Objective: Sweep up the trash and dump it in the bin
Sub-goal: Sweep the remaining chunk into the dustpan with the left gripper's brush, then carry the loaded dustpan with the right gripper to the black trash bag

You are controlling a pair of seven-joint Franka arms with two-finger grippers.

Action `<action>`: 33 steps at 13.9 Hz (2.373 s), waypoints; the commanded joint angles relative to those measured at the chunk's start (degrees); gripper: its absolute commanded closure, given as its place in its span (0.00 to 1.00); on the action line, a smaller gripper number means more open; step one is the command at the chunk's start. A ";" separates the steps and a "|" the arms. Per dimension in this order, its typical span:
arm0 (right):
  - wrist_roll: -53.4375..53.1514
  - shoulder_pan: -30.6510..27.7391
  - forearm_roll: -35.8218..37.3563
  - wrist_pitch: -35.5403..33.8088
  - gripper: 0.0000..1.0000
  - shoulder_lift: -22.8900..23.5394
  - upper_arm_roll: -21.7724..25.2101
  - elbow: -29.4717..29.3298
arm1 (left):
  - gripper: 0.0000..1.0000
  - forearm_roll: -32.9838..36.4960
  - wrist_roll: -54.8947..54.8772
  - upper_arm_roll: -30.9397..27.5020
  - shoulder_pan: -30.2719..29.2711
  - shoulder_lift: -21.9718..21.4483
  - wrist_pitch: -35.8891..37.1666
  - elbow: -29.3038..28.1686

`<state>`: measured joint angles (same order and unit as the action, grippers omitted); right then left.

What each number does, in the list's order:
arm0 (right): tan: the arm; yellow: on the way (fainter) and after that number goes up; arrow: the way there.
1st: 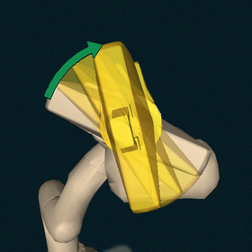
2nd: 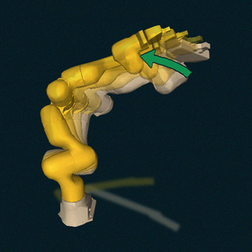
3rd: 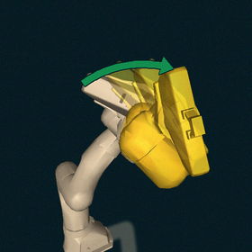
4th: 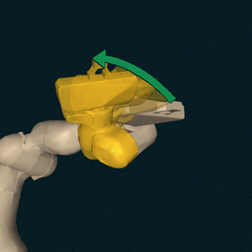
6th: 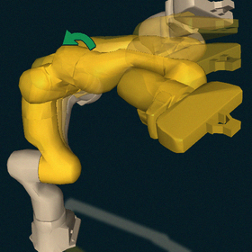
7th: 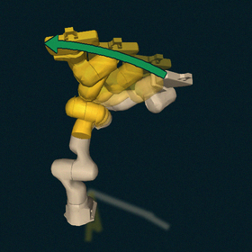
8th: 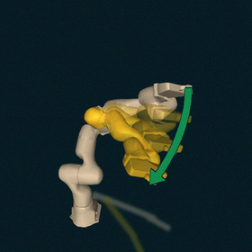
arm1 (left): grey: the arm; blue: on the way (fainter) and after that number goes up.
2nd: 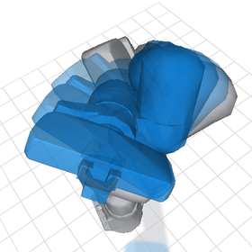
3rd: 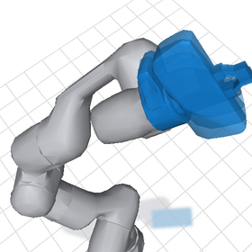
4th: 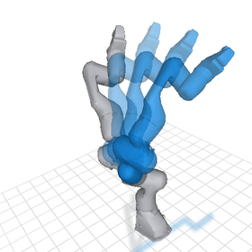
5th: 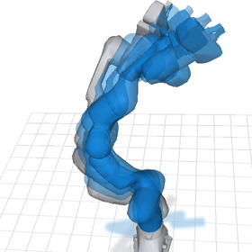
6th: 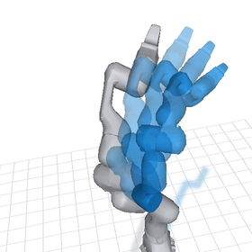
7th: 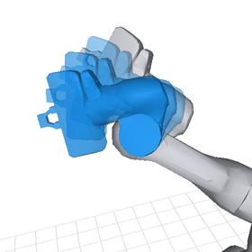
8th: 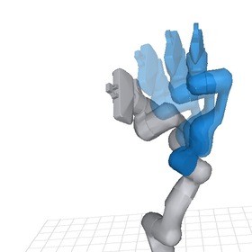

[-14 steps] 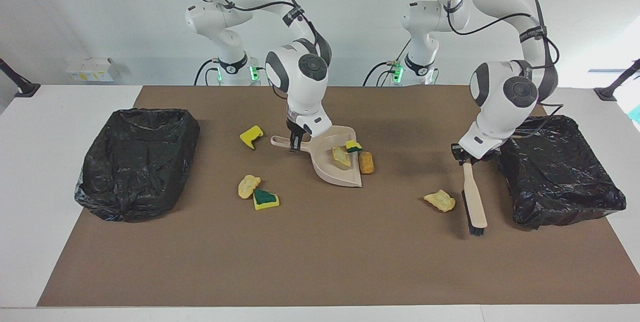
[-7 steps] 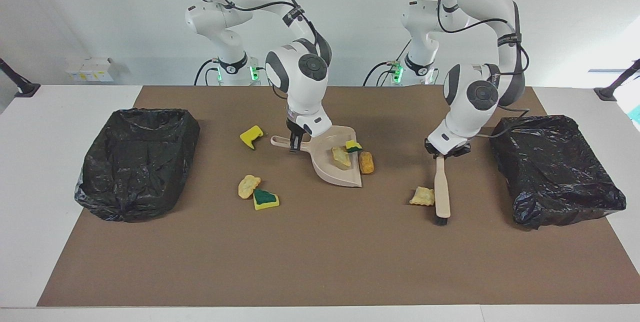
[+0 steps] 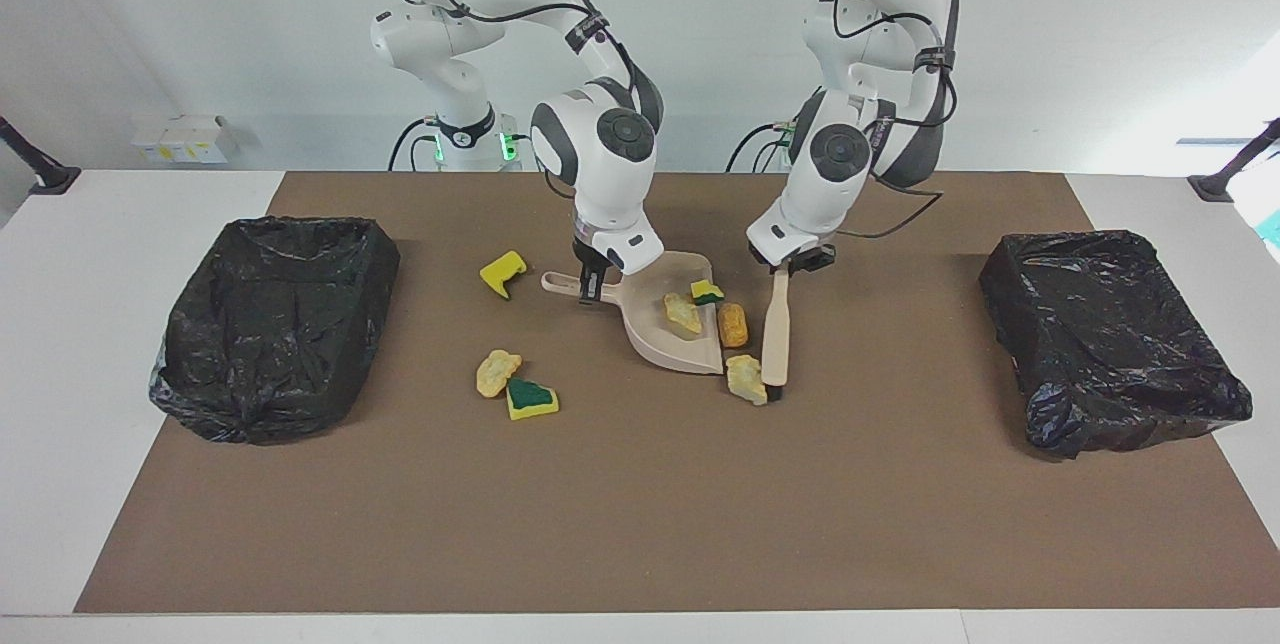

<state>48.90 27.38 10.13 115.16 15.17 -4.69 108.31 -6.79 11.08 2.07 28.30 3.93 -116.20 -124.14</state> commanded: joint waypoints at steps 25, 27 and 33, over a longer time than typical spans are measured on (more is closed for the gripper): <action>2.68 -3.55 -0.29 -3.17 1.00 -1.81 -0.23 -3.00 | 1.00 -0.60 8.33 -2.78 -1.04 -15.61 30.16 6.99; 5.40 -5.48 -0.38 -5.55 1.00 -2.59 -0.23 -4.76 | 1.00 -0.60 8.96 -2.78 -1.84 -18.59 25.88 1.13; 20.33 -15.06 -6.61 -10.72 1.00 -4.88 -0.05 -8.97 | 1.00 -2.09 16.94 -2.16 7.70 -19.84 10.93 -8.92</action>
<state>64.50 15.16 5.89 108.08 10.82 -4.29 102.02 -8.37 23.71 0.23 30.59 -14.48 -101.38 -129.67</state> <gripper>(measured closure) 0.683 0.736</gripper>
